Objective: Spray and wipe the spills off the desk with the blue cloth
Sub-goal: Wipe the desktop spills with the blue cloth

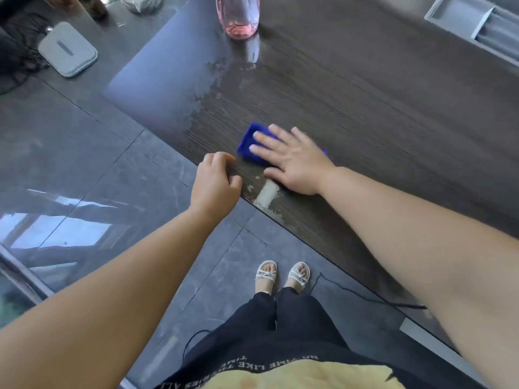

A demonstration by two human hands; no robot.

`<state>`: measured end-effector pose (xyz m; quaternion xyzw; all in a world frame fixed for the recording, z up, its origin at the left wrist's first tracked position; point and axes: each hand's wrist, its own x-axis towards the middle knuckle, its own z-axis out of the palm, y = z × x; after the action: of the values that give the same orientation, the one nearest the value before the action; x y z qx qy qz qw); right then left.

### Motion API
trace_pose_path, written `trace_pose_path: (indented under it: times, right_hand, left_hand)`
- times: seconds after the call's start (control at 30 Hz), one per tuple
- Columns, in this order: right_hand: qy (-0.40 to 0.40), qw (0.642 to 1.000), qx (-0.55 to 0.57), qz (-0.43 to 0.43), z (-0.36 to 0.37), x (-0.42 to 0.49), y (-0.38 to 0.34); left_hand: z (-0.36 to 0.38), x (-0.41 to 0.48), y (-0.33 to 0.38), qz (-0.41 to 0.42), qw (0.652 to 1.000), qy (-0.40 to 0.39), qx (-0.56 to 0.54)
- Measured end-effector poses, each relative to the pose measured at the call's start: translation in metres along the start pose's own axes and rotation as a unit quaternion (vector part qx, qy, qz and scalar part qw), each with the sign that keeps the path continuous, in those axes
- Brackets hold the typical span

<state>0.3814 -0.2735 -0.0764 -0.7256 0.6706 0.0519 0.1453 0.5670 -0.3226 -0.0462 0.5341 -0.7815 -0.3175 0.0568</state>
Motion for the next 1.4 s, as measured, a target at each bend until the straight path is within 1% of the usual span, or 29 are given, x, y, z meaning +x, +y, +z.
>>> trace_pose_path:
  times: [0.1,0.13,0.17,0.2,0.23,0.3,0.37,0.4,0.43,0.47,0.53,0.57,0.6,0.63,0.7,0.77,0.83,0.9,0.97,1.0,1.03,1.13,1.17,1.2,1.23,1.3,1.33,1.37,1.4]
  right_hand:
    - [0.018,0.981,0.017,0.192,0.001,-0.004,0.012]
    - [0.033,0.975,0.023,0.220,0.004,-0.006,0.002]
    - [0.037,0.978,0.021,0.206,0.007,-0.011,-0.011]
    - [0.031,0.989,0.016,0.146,0.013,-0.022,-0.025]
    - [0.020,0.998,0.012,0.053,0.018,-0.032,-0.034]
    - [-0.020,0.992,-0.013,-0.122,0.023,-0.057,-0.024]
    - [-0.025,0.985,-0.033,-0.169,0.027,-0.072,0.005]
    - [-0.001,0.989,-0.035,-0.144,0.029,-0.078,0.019]
    - [0.026,0.996,-0.028,-0.085,0.032,-0.084,0.028]
    - [0.051,0.999,-0.013,0.005,0.033,-0.088,0.029]
    - [0.073,0.981,0.015,0.177,0.034,-0.089,0.010]
    - [0.071,0.980,0.027,0.186,0.036,-0.089,-0.005]
    - [0.060,0.989,0.033,0.132,0.037,-0.091,-0.019]
    - [0.045,0.998,0.027,0.038,0.041,-0.099,-0.026]
    - [0.020,0.991,-0.006,-0.131,0.050,-0.121,-0.017]
    - [0.033,0.985,-0.027,-0.166,0.053,-0.142,0.011]
    - [0.080,0.991,-0.043,-0.098,0.056,-0.161,0.040]
    - [0.100,0.993,-0.013,0.054,0.052,-0.175,0.054]
    - [0.092,0.970,0.037,0.223,0.049,-0.176,0.045]
    - [0.079,0.962,0.052,0.257,0.049,-0.175,0.035]
    - [0.067,0.968,0.061,0.236,0.049,-0.178,0.027]
    - [0.000,0.999,0.026,0.019,0.051,-0.195,0.039]
    - [-0.001,1.000,0.014,-0.005,0.050,-0.201,0.058]
    - [0.013,1.000,0.012,0.026,0.049,-0.204,0.075]
    - [0.034,0.994,0.018,0.104,0.048,-0.207,0.091]
    - [0.053,0.950,0.056,0.301,0.046,-0.208,0.108]
    - [0.055,0.928,0.075,0.361,0.045,-0.204,0.105]
    - [0.055,0.918,0.080,0.385,0.043,-0.198,0.096]
    - [0.052,0.925,0.076,0.367,0.043,-0.196,0.084]
  left_hand:
    - [0.000,-0.001,0.001,-0.006,1.000,0.000,-0.002]
    - [0.000,-0.001,0.001,-0.008,1.000,0.005,-0.005]
    - [0.002,-0.003,0.004,-0.008,1.000,0.011,-0.009]
    - [0.004,-0.006,0.006,-0.009,1.000,0.015,-0.016]
    - [0.006,-0.007,0.008,-0.012,0.999,0.024,-0.021]
    - [0.009,-0.010,0.012,-0.009,1.000,0.021,-0.020]
    - [0.013,-0.012,0.017,0.006,1.000,0.000,-0.002]
    - [0.014,-0.014,0.020,0.015,1.000,-0.012,0.009]
    - [0.017,-0.016,0.023,0.025,0.999,-0.022,0.019]
    - [0.019,-0.019,0.025,0.032,0.999,-0.031,0.024]
    - [0.026,-0.024,0.033,0.038,0.998,-0.040,0.023]
    - [0.029,-0.027,0.036,0.037,0.998,-0.040,0.020]
    - [0.033,-0.030,0.039,0.036,0.998,-0.038,0.017]
    - [0.038,-0.034,0.045,0.038,0.998,-0.037,0.019]
    - [0.045,-0.040,0.056,0.043,0.998,-0.039,0.026]
    - [0.050,-0.044,0.069,0.049,0.997,-0.045,0.036]
    - [0.056,-0.048,0.082,0.061,0.996,-0.053,0.048]
    - [0.066,-0.055,0.095,0.065,0.994,-0.061,0.057]
    - [0.077,-0.062,0.107,0.055,0.994,-0.067,0.061]
    - [0.083,-0.066,0.111,0.050,0.994,-0.070,0.061]
    - [0.090,-0.070,0.118,0.048,0.994,-0.071,0.061]
    - [0.104,-0.076,0.131,0.043,0.995,-0.069,0.062]
    - [0.108,-0.077,0.135,0.040,0.995,-0.068,0.066]
    - [0.110,-0.077,0.138,0.036,0.994,-0.070,0.071]
    - [0.112,-0.077,0.141,0.031,0.994,-0.073,0.078]
    - [0.117,-0.078,0.146,0.016,0.993,-0.072,0.088]
    - [0.120,-0.079,0.148,0.009,0.994,-0.068,0.089]
    - [0.121,-0.079,0.150,0.002,0.994,-0.065,0.088]
    - [0.122,-0.080,0.151,-0.005,0.995,-0.063,0.083]
